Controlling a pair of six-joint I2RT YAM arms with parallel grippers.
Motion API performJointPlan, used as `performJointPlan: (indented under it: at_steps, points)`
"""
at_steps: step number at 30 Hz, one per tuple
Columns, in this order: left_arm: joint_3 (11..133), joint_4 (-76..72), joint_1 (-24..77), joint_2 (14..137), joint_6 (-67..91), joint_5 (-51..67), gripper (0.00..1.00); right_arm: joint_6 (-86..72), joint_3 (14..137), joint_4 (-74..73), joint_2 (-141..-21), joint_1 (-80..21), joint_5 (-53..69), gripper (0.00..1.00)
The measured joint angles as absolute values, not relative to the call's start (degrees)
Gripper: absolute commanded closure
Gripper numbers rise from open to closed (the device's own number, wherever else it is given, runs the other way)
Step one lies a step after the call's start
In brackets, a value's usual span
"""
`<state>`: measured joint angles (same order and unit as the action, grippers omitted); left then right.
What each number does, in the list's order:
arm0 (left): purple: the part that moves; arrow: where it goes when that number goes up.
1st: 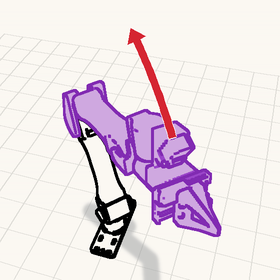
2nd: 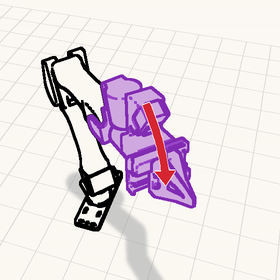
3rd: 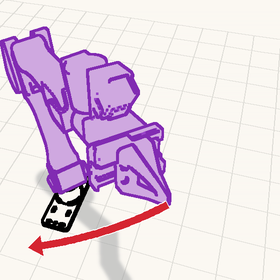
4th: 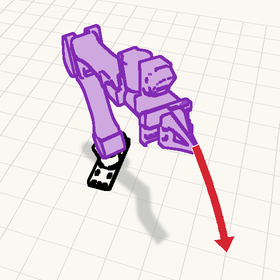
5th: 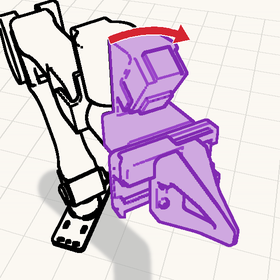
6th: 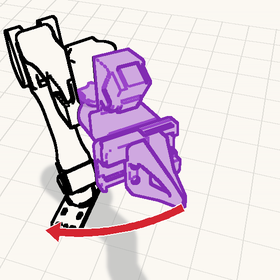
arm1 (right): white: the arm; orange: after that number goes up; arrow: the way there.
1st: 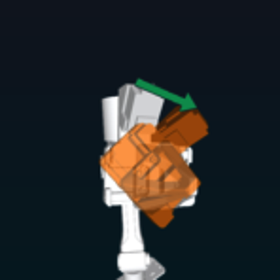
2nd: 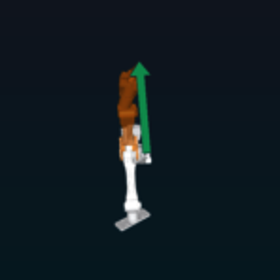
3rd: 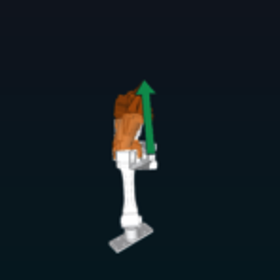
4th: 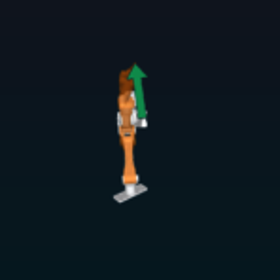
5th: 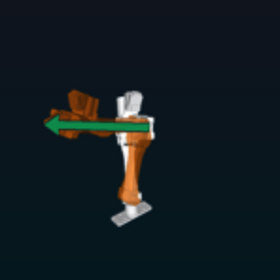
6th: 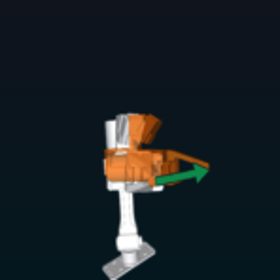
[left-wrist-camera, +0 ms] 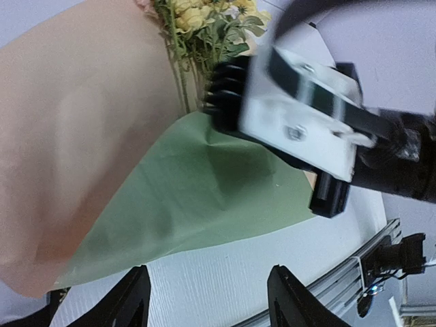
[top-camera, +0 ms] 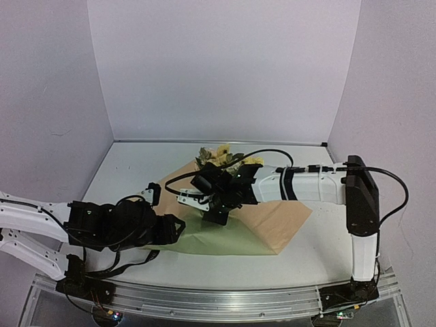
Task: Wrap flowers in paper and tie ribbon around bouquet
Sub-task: Fold the bottom corner of the flattened wrapping paper at the center of the board.
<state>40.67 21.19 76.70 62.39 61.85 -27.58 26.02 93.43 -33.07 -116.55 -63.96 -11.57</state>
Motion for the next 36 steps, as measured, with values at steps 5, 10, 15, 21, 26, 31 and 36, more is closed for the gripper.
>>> performJointPlan:
  at_steps: [5,10,15,21,26,31,36]
  points:
    - [40.85,14.53,72.59,68.11,53.85,-23.52,0.54,25.65,96.89,-34.3,-120.68,-61.14,-9.47,1.0]
    - [38.53,7.5,66.57,71.65,49.61,-17.67,0.59,25.38,99.75,-34.76,-123.7,-59.33,-9.02,1.0]
    - [36.77,2.45,63.81,76.34,47.9,-13.25,0.64,24.5,101.31,-35.07,-125.18,-58.04,-9.08,1.0]
    - [34.35,-2.71,62.22,81.36,48.47,-9.4,0.69,22.34,103.46,-35.27,-125.99,-56.71,-9.1,1.0]
    - [32.71,-4.12,61.66,83.25,50.27,-8.58,0.73,21.31,106.67,-35.37,-128.07,-56.28,-9.05,1.0]
    - [32.3,-4.09,61.65,84.61,52.35,-8.54,0.75,20.67,108.86,-35.94,-130.23,-56.27,-8.65,1.0]
    - [32.12,-4.01,61.54,85.17,54.05,-8.66,0.81,20.64,110.99,-36.51,-132.43,-56.25,-8.36,0.88]
